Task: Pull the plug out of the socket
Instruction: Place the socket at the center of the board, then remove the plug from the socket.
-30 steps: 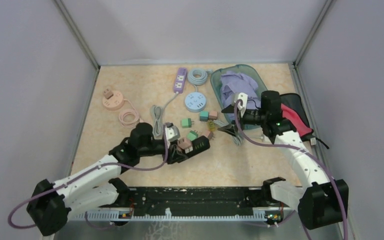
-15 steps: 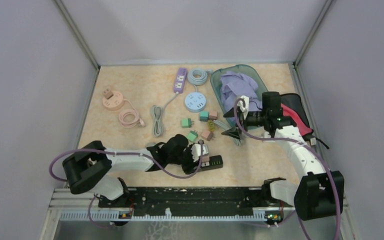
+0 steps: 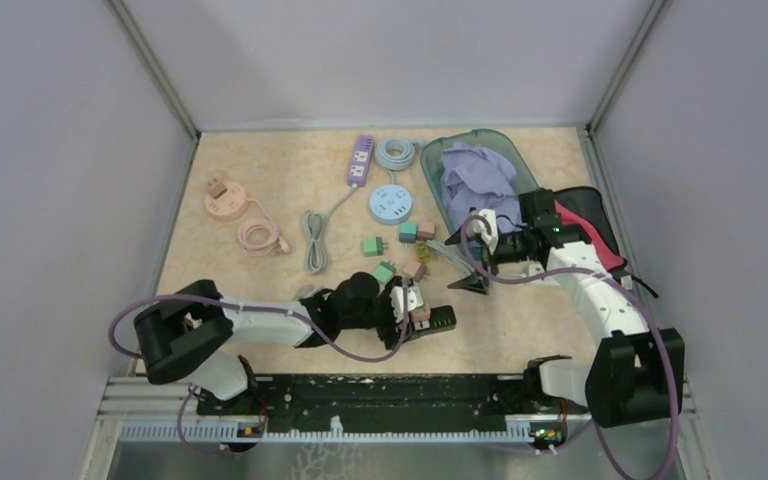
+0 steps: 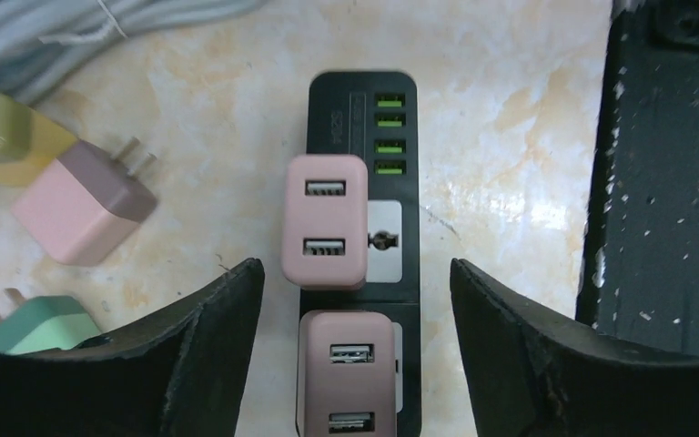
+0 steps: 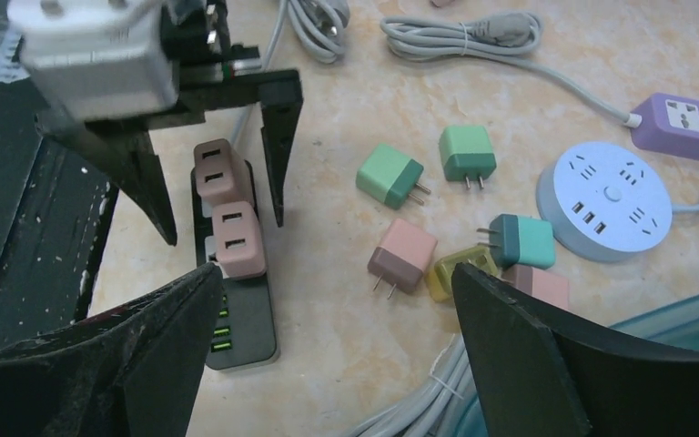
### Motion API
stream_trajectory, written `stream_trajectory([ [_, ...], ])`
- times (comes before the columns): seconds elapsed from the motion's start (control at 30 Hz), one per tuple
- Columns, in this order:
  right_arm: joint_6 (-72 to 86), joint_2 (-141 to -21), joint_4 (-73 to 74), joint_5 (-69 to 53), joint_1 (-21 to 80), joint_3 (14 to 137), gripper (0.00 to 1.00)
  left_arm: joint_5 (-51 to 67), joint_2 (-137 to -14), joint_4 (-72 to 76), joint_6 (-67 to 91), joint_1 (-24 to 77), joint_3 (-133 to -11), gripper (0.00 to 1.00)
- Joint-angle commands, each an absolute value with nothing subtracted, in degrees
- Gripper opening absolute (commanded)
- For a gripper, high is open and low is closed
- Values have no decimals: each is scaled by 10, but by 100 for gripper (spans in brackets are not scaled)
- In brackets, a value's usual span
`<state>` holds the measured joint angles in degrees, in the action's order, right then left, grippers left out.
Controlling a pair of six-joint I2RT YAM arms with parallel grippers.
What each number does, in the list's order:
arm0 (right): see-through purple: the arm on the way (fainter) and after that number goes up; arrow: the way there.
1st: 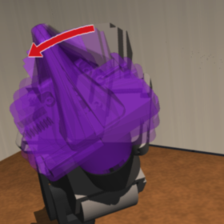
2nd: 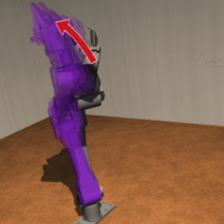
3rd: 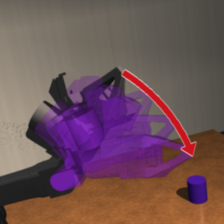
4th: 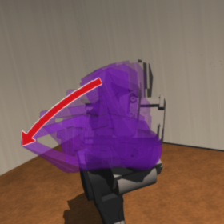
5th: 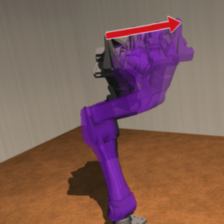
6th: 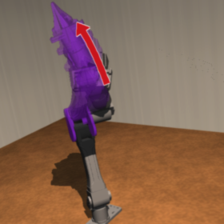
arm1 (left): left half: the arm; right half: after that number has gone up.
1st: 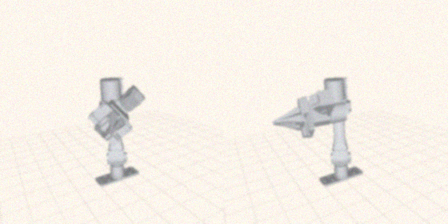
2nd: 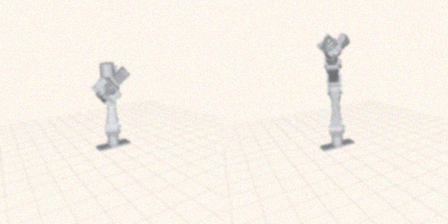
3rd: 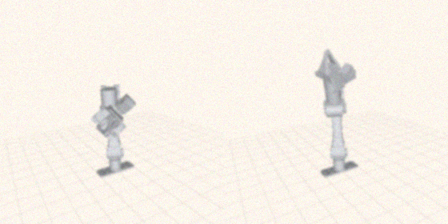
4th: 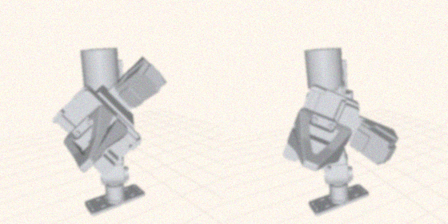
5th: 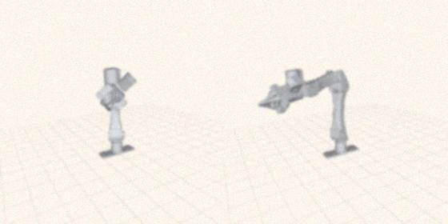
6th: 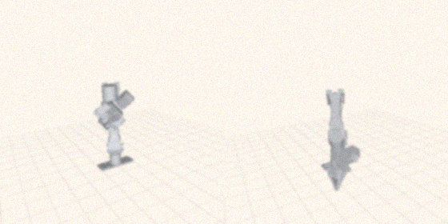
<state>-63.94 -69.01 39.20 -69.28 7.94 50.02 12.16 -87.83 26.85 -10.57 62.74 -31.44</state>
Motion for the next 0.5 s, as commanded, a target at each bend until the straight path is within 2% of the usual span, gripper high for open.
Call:
stream_trajectory([
  [0.0,-812,-694,467,-764,75,490,99,130,-828,362,-103,631,-294,84],
  [0.07,-823,-698,466,-774,75,478,99,130,-806,368,-107,631,-285,99],
  [0.1,-822,-701,466,-779,75,476,99,132,-793,371,-109,631,-279,100],
  [0.27,-829,-712,471,-764,93,476,99,124,-715,401,-101,630,-235,100],
  [0.47,-809,-727,449,-675,175,480,99,37,-621,502,-17,628,-146,100],
])
